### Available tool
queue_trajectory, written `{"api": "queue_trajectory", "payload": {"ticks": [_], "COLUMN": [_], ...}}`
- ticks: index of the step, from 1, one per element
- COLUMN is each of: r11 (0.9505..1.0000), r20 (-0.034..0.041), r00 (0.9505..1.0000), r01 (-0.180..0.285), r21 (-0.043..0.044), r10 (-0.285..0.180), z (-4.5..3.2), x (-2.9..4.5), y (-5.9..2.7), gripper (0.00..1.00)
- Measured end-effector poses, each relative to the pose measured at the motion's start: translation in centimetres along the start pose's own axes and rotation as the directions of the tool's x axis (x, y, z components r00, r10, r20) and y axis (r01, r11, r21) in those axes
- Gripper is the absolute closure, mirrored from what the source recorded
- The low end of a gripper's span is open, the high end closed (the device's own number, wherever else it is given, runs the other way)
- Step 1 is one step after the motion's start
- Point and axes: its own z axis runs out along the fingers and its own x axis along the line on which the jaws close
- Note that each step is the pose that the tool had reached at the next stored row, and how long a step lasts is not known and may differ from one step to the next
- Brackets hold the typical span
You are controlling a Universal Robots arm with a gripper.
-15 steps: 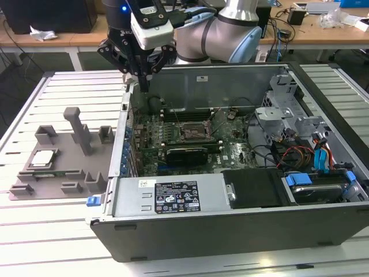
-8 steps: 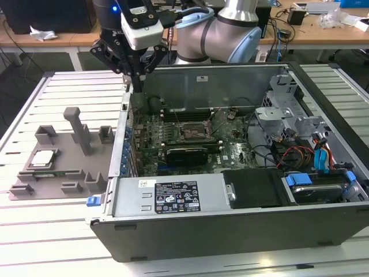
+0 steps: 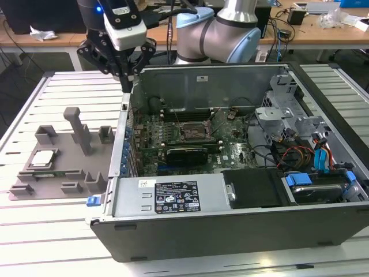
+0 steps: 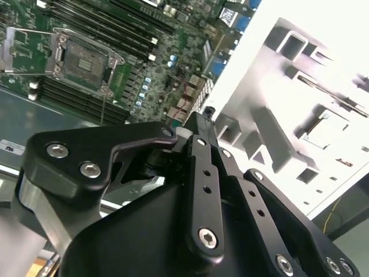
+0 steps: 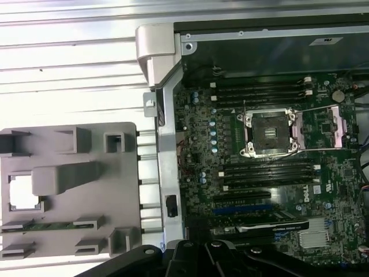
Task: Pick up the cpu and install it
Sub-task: 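Reach for the cpu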
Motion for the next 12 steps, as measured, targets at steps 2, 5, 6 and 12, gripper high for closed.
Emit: {"api": "queue_trajectory", "payload": {"ticks": [2, 5, 6, 12], "r11": [1.0, 1.0, 1.0, 1.0], "r20": [0.0, 0.0002, 0.0001, 0.0004], "r00": [1.0, 1.0, 1.0, 1.0], "r01": [0.0, 0.0, 0.0, 0.0], "r21": [0.0, -0.0001, 0.0, -0.0001], "r10": [0.0, 0.0, 0.0, 0.0], "z": [-0.01, -0.03, -0.04, -0.09], "x": [0.61, 1.27, 1.66, 3.34], "y": [-0.04, -0.07, -0.09, -0.2], "gripper": [0.89, 0.89, 0.89, 0.89]}}
